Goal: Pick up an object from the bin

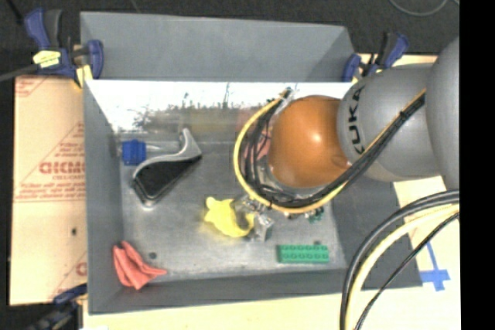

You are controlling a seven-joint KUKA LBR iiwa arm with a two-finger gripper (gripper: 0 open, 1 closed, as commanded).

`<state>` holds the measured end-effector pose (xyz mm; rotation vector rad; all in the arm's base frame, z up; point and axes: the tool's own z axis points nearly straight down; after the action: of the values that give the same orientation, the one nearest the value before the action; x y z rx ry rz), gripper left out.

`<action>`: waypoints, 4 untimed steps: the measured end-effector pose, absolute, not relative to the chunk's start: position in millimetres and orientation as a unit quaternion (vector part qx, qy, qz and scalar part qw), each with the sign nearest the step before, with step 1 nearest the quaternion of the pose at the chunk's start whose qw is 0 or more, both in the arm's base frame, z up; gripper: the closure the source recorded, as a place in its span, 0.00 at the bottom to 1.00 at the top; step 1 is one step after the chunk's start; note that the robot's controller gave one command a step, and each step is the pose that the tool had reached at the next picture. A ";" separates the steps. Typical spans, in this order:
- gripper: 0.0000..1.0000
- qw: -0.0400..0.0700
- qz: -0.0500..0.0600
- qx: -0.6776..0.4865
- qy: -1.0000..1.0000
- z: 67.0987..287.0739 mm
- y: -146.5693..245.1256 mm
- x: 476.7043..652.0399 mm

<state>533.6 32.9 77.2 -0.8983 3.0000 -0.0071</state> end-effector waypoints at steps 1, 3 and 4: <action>1.00 0.005 -0.002 -0.286 0.958 77.2 32.9 533.7; 1.00 0.007 -0.002 -0.289 0.957 153.1 47.6 545.0; 1.00 0.006 -0.002 -0.303 0.953 179.5 43.4 552.1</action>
Offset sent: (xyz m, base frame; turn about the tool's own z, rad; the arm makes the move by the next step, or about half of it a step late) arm 0.0104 0.0150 0.0754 -0.0119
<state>552.1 43.4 179.5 -0.9489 2.9818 -0.0062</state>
